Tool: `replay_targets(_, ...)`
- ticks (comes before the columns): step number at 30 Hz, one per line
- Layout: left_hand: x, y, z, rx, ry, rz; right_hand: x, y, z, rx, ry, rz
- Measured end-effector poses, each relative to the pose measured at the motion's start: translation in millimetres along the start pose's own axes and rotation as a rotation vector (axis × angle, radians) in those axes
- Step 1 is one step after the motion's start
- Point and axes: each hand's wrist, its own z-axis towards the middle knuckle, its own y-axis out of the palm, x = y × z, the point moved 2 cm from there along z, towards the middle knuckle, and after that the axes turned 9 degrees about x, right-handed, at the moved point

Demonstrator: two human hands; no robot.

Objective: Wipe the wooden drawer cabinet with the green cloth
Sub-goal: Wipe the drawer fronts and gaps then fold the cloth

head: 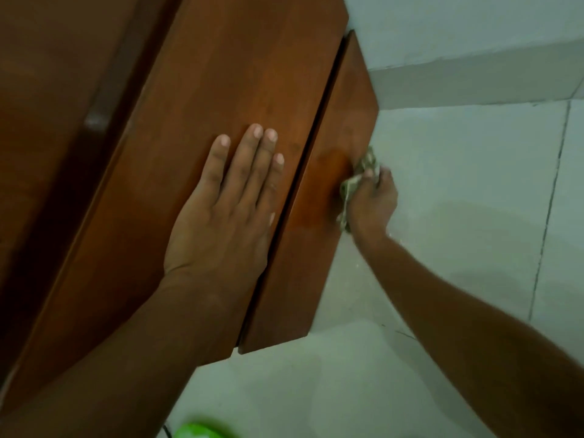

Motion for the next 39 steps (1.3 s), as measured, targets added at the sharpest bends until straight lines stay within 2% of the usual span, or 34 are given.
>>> replay_targets(2,2.9,1.3,3.8,-0.002,0.007,-0.001,26.2,-36.5,-77.2,-0.083,-0.038,0.046)
replay_targets(5,3.1,1.9,4.7,-0.008,0.003,-0.020,60.8,-60.1,-177.7,-0.303,-0.080,-0.031)
replay_targets(8,3.1,4.2,3.3,0.000,0.004,-0.040,68.3,-44.8,-198.0,-0.349,-0.041,-0.076)
replay_targets(11,4.1,3.7,3.3,-0.027,0.014,-0.048,57.6,-21.5,-156.1,-0.324,-0.043,-0.047)
replay_targets(21,3.3,2.3,3.5,-0.044,0.036,-0.057,-34.4,68.7,81.3,-0.199,0.077,-0.180)
replay_targets(26,3.5,0.9,1.9,-0.028,0.021,-0.076,-56.3,61.4,124.0,-0.051,0.183,-0.058)
replay_targets(29,4.0,1.2,1.6,-0.009,0.008,-0.077,-45.4,47.1,114.7,0.050,0.330,0.095)
replay_targets(30,4.4,1.0,1.7,-0.003,0.005,-0.078,-39.2,41.0,102.6,0.071,0.324,0.109)
replay_targets(32,4.6,2.6,2.0,0.007,0.003,-0.083,-26.5,28.7,65.3,0.076,0.199,0.092)
replay_targets(37,4.1,5.5,1.8,0.027,-0.009,-0.097,-13.4,9.8,-70.3,-0.194,-0.273,0.100)
replay_targets(39,4.2,6.0,2.2,0.041,-0.012,-0.111,-4.8,15.1,-74.6,-0.246,-0.368,0.064)
